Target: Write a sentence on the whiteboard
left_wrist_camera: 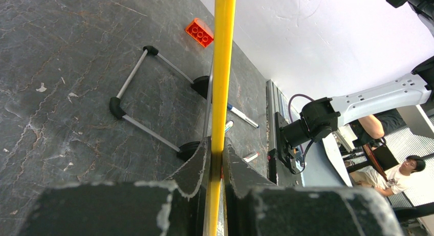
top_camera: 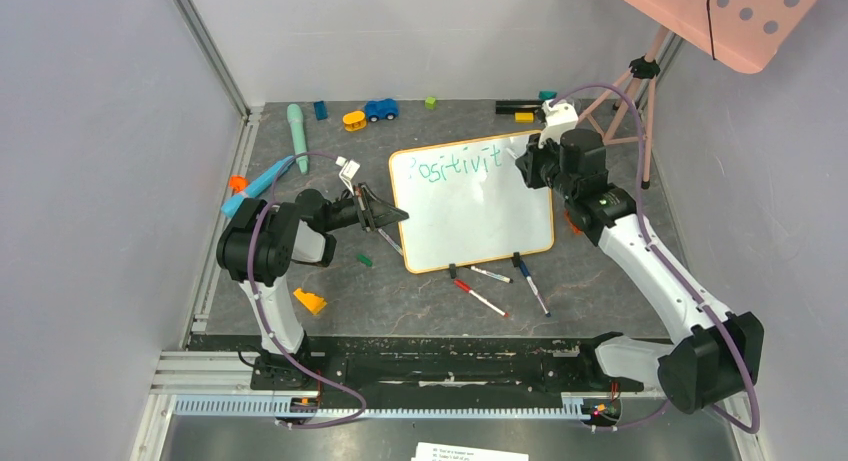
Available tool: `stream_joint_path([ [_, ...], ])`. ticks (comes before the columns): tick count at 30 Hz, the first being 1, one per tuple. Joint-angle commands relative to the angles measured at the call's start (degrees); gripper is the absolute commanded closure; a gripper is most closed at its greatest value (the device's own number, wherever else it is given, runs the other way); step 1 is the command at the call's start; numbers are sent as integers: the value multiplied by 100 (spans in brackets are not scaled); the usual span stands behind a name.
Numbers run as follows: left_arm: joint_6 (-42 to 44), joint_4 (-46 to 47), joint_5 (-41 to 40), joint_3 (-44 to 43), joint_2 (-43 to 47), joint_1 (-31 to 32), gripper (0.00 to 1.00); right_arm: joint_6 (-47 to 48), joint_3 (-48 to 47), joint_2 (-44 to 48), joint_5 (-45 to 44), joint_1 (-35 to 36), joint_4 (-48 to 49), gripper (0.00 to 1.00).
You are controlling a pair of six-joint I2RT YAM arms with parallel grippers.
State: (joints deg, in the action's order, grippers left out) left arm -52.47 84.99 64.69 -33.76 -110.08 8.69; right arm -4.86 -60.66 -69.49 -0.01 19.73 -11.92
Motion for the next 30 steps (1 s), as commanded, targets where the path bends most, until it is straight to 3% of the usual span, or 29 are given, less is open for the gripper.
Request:
stream_joint_path([
  [1,97,422,115,-66,41,-11,98,29,-271,-112,-165,-35,67,100],
  [30,122,422,106,-39,75,-10,98,-78,-97,-283,-173,-61,2,100],
])
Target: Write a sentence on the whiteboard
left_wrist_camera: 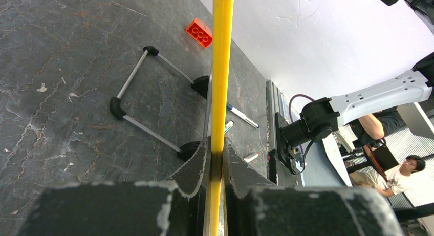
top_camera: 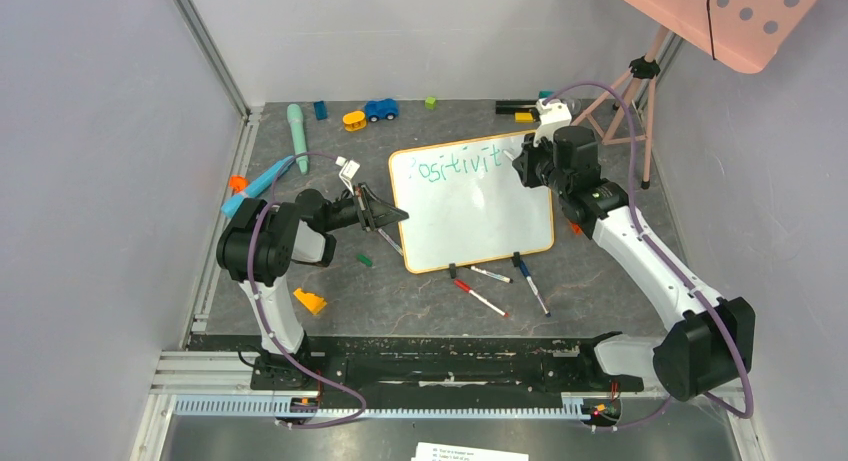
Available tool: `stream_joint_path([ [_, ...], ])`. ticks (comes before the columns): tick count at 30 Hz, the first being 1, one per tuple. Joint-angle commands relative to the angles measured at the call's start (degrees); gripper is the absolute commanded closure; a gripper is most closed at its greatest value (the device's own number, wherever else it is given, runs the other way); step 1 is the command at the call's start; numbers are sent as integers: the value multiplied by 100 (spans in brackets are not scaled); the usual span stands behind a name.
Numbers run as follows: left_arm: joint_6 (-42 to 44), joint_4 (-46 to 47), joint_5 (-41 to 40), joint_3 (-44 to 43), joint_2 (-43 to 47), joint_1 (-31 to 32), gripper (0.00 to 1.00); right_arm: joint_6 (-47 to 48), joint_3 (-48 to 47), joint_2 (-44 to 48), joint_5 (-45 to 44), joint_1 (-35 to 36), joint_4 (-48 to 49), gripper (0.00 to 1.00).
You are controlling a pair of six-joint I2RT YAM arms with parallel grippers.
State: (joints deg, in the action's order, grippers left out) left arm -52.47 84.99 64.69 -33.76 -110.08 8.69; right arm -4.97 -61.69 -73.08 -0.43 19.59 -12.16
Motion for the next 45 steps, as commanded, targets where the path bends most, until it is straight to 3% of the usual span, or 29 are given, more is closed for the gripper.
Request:
stream_joint_path([
  [1,123,422,106,-41,78,-16,98,-78,44,108,-124,-44,29,100],
  [15,114,422,100,-43,68,-16,98,-194,419,435,-186,-51,21,100],
  [35,118,422,83,-21,74,-15,98,31,-327,-93,-283,-171,-6,100],
  [45,123,422,66,-6,90,-16,98,-72,146,184,-187,-176,-15,100],
])
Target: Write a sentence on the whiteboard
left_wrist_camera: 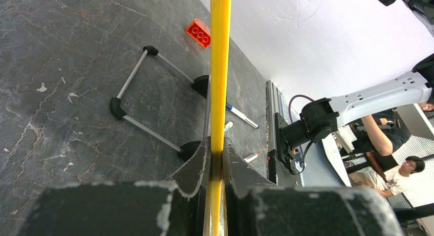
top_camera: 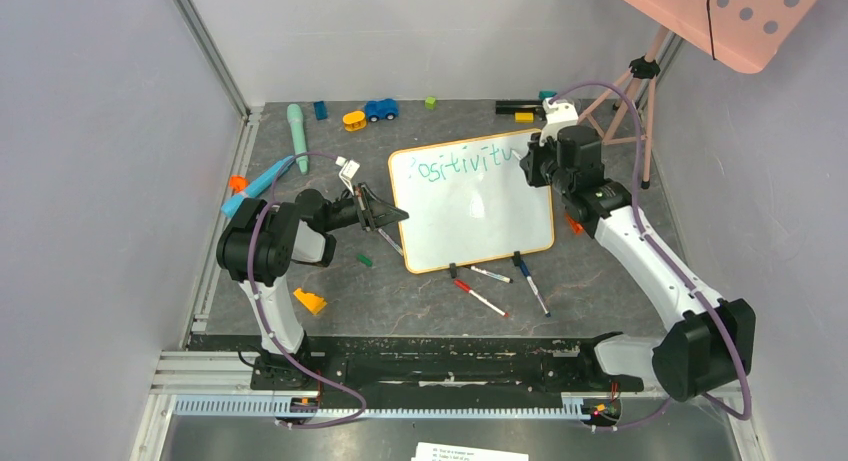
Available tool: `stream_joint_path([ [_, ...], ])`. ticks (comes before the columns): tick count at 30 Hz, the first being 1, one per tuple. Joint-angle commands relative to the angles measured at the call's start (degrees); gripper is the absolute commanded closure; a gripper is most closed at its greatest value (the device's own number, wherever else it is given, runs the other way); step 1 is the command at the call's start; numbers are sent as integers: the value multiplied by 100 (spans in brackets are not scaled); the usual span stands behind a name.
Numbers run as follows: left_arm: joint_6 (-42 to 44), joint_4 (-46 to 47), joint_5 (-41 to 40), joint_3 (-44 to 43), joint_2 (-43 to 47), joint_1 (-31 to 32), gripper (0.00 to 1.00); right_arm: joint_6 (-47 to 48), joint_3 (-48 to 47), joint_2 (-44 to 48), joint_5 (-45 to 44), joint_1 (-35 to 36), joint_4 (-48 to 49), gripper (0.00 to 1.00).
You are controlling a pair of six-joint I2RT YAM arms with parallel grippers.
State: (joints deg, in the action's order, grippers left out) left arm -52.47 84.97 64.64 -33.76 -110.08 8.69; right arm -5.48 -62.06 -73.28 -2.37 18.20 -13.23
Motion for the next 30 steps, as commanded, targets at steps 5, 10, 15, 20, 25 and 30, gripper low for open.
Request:
stream_joint_path([
  [5,123,424,66,10,92,-15,98,-94,476,410,98,-40,78,100],
  [10,114,424,66,2,92,-16,98,-202,756,563,224,-35,83,100],
  [15,106,424,82,-20,85,-15,98,-319,923,613,554,-35,174,100],
  [20,105,424,89,-19,84,-15,98,-424,944,594,785,-39,365,100],
  [25,110,428,88,-15,86,-15,98,-478,713,482,989,-35,543,100],
  [30,114,424,83,-16,97,-16,98,-479,375,442,1086,-35,556,100],
])
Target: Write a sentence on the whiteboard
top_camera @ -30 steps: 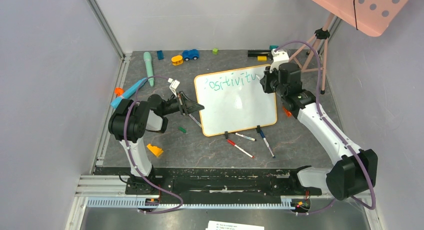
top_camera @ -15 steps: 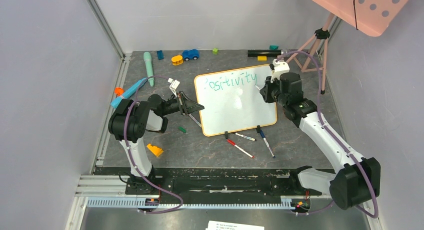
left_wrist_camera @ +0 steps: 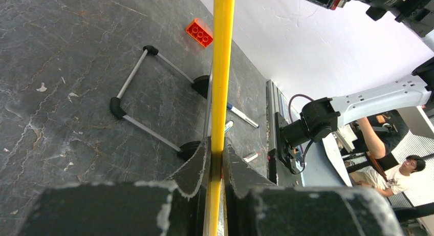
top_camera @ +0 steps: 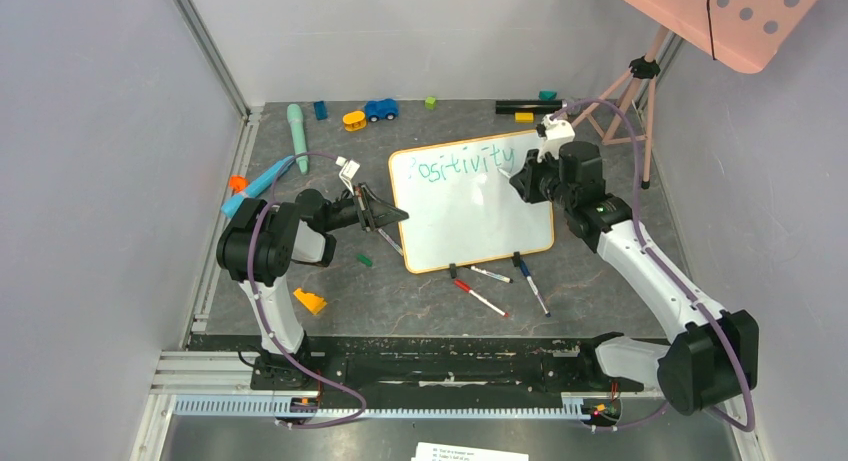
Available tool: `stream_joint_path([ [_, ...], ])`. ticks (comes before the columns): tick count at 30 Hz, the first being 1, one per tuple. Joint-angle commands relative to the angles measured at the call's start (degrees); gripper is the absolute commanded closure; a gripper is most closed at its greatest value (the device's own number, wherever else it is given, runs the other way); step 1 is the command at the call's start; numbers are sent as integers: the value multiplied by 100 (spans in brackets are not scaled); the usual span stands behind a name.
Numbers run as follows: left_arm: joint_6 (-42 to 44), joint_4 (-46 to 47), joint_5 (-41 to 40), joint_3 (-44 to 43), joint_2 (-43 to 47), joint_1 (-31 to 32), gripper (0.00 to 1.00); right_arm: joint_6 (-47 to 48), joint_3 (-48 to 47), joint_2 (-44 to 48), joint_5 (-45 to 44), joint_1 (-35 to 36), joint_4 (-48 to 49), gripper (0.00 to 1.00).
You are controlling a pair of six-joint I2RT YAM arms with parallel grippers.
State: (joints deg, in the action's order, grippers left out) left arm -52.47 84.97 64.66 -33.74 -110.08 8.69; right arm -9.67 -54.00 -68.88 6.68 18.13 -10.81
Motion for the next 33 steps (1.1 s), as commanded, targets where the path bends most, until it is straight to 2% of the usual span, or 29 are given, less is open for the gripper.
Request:
stream_joint_path([
  [1,111,428,78,-14,101,-10,98,-63,-440,63,216,-32,337,100],
  [9,127,424,41,5,113,-16,98,-257,62,590,538,-16,502,100],
  [16,269,388,-147,148,227,-16,98,-403,395,749,443,275,587,100],
  [24,1621,-1348,-319,-22,601,-16,98,-368,468,714,129,844,668,100],
  [26,1556,-1182,-259,-24,516,-16,98,-326,428,692,70,966,668,100],
  [31,697,181,24,31,71,-16,98,-249,375,623,-178,1307,668,100],
  [33,436,424,120,-56,-119,-25,98,-241,381,583,-256,1445,693,100],
])
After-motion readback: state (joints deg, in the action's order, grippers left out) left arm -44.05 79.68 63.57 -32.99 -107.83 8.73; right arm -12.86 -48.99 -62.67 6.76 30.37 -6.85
